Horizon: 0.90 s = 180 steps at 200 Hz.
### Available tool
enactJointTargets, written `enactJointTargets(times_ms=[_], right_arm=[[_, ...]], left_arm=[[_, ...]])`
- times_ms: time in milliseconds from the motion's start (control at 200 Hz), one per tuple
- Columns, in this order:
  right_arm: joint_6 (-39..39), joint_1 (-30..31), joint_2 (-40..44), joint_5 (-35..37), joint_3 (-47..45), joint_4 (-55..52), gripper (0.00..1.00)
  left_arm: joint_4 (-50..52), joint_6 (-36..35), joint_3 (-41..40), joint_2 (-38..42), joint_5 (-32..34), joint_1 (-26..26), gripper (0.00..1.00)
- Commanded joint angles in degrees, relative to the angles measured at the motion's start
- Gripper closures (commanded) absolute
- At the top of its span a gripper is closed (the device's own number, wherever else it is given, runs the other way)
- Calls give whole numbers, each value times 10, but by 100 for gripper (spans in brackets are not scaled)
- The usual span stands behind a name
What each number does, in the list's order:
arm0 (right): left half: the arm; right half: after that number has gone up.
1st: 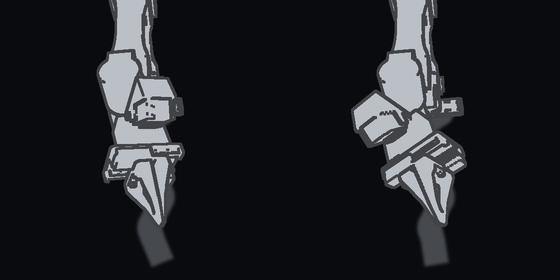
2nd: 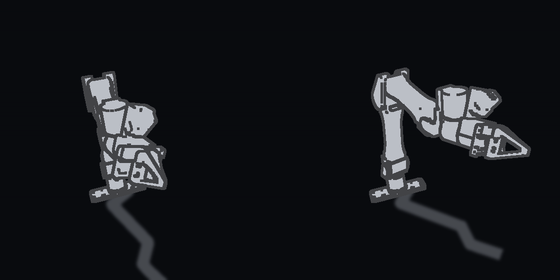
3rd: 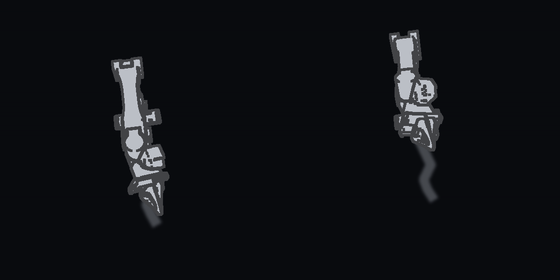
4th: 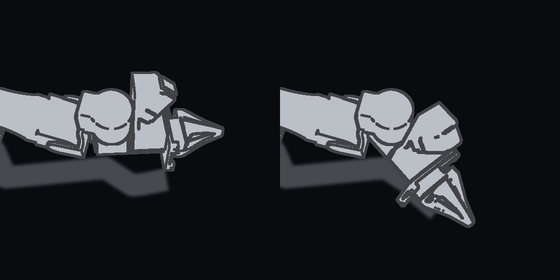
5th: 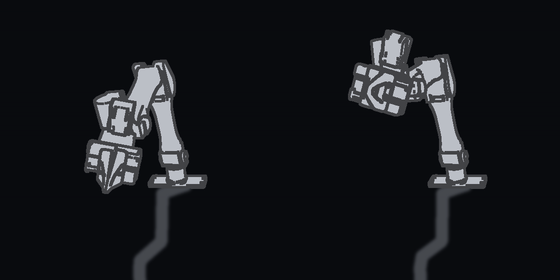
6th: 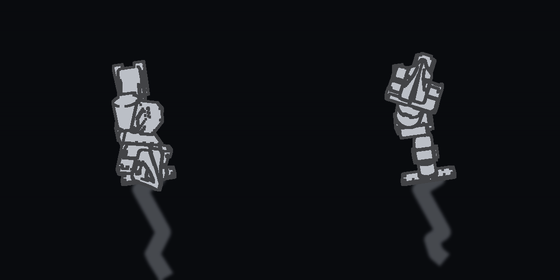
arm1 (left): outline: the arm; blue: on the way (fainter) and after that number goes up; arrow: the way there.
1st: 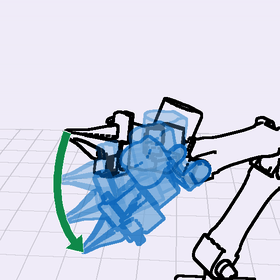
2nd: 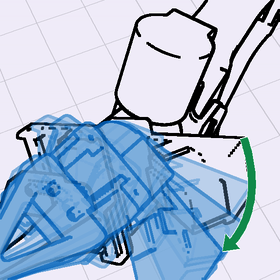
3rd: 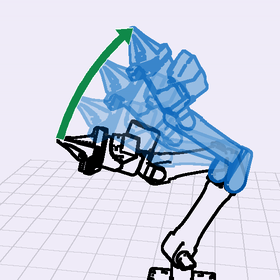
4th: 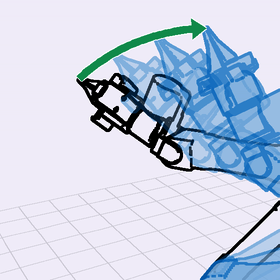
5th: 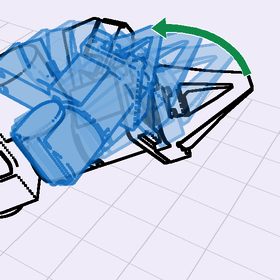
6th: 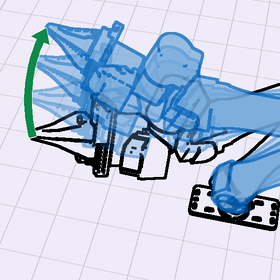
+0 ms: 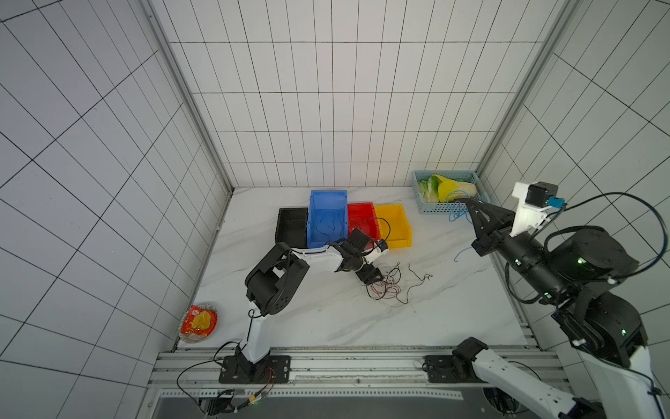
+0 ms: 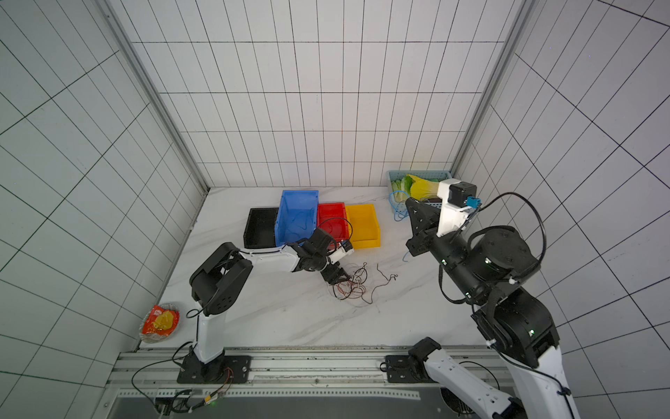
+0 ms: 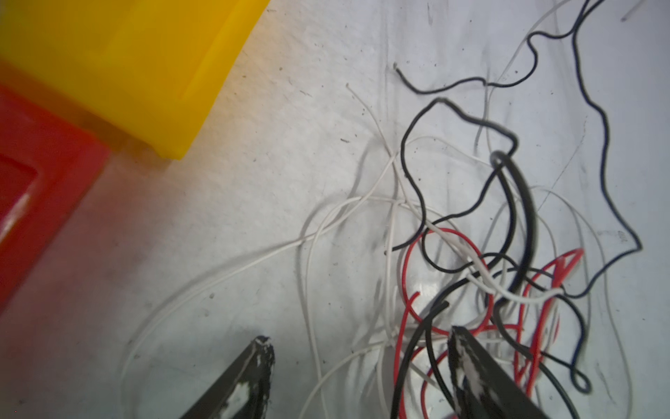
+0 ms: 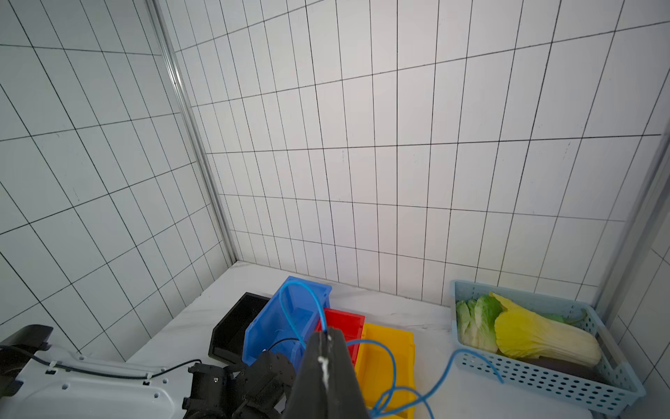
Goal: Untangle and sort cables by color
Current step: Untie the cable.
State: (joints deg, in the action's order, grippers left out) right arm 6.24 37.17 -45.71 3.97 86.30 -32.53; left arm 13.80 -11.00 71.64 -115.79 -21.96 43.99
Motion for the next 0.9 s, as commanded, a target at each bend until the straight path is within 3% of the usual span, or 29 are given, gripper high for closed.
enactJointTargets(times_ms=[0,155,220,405,595,895], right_arm=[[-11,5,-9,-9,23,29,100],[-1,5,-26,-15,12,26,100],[6,5,-31,-12,3,25,100],[18,4,-48,-18,-11,12,100],[30,5,-66,-32,-14,11,100],[67,4,-100,-72,-38,20,100]], left_arm=[[35,-8,2,0,-18,5,26],[120,-70,42,33,-41,-3,26],[173,-97,65,55,-79,-19,26],[285,-130,122,141,-208,-110,25],[337,-165,155,215,-255,-180,23],[396,-140,256,244,-375,-181,22]])
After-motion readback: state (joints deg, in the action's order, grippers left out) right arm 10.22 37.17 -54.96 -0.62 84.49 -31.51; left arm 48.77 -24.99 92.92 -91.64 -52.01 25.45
